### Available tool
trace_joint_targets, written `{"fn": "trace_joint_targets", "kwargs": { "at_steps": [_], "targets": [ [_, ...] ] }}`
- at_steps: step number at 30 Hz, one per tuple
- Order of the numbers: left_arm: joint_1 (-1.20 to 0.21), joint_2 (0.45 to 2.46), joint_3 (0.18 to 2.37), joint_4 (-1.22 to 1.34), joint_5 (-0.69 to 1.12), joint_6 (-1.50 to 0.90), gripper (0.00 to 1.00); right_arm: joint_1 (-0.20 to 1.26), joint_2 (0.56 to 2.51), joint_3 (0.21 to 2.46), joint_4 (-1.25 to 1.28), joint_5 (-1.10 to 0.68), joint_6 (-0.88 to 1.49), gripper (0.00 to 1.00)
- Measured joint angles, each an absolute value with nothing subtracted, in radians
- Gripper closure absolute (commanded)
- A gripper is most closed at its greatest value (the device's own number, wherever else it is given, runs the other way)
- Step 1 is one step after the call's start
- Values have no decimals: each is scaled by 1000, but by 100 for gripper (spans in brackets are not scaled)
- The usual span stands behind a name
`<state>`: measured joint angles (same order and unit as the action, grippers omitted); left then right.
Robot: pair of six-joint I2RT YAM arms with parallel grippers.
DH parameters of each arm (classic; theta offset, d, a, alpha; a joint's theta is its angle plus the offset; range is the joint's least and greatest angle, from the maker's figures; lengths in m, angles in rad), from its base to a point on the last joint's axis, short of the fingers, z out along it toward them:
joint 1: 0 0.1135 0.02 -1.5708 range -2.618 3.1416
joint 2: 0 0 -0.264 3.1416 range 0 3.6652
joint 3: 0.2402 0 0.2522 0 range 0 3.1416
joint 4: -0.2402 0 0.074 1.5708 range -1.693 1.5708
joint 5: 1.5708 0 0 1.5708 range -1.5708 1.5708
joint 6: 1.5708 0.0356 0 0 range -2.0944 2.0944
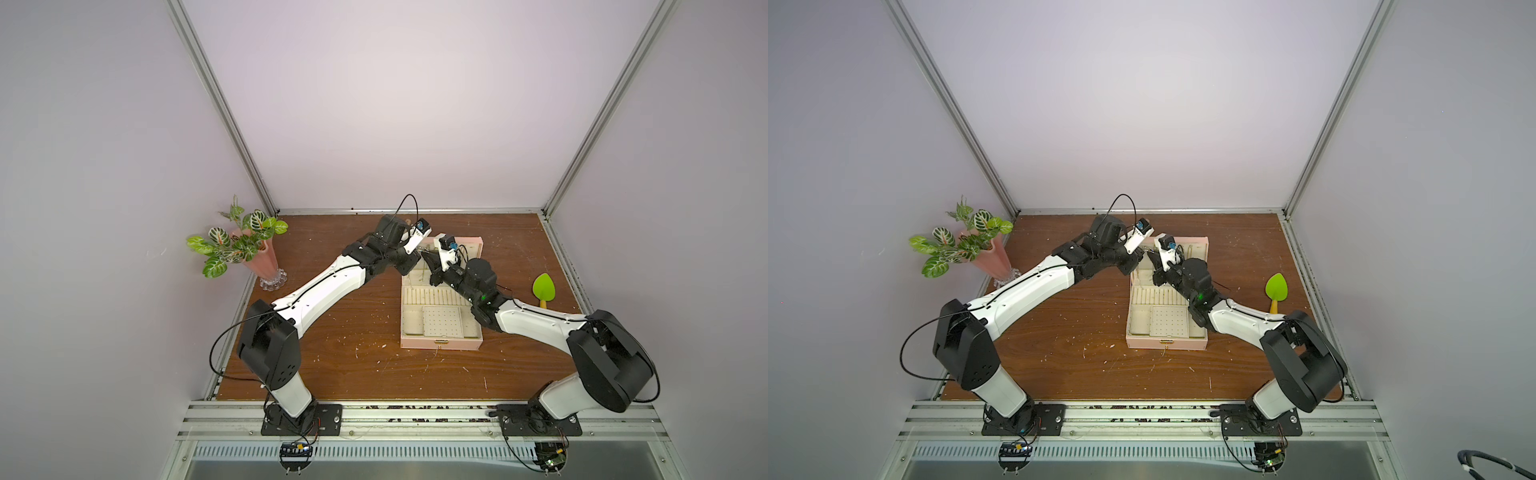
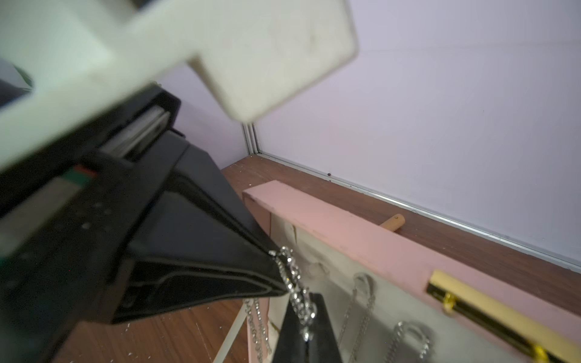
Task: Put jewelry chain into jewelry box
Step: Hang the necklace on the jewelry box clasp.
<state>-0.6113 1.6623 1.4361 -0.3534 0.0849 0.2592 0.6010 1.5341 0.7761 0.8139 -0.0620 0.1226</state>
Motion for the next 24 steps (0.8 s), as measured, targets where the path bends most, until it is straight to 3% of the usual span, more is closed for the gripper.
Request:
{"fn": "trace_joint_targets", "kwargs": {
  "at_steps": [24],
  "targets": [
    [-620, 1665, 1435, -326, 7, 115, 88, 595, 1572, 830, 797, -19, 215, 100]
  ]
}}
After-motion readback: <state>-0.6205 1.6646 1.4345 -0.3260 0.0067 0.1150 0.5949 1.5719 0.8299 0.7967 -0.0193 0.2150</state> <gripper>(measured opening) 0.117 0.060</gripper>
